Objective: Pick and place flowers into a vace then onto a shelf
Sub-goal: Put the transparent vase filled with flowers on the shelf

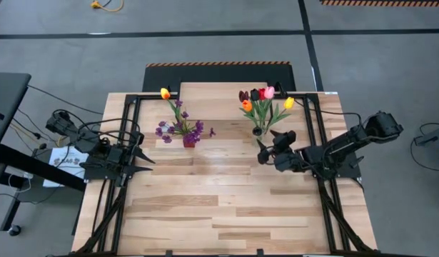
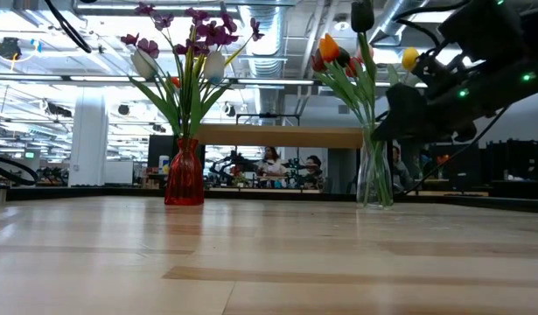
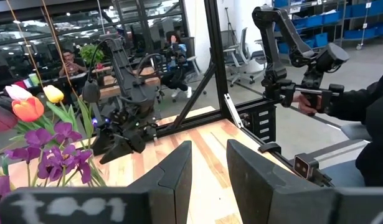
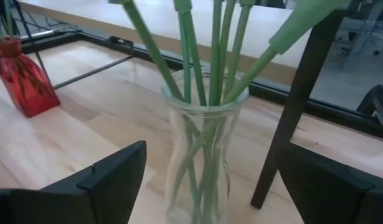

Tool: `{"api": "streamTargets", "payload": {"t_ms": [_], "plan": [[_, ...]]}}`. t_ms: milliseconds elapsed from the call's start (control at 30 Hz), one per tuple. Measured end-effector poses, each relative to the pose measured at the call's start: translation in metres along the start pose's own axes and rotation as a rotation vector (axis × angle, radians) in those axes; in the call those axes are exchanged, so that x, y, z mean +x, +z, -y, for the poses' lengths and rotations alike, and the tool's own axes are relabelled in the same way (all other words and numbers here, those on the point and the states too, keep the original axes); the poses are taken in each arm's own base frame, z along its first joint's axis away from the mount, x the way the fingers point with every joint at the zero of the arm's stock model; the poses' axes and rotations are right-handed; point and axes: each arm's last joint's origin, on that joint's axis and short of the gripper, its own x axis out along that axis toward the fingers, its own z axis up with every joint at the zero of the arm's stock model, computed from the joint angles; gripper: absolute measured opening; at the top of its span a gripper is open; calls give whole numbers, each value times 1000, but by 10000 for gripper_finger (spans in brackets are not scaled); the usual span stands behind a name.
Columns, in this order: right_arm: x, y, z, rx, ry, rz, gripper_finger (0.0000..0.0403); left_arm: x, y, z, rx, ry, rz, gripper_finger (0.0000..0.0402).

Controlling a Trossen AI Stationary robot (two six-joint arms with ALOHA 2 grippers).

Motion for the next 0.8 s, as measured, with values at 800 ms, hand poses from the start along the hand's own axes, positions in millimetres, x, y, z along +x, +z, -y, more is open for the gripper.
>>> {"api": "streamTargets", "payload": {"t_ms": [800], "plan": [[24, 11, 9, -42, 37, -54, 346, 0, 0, 0, -6, 0, -1, 90]]}}
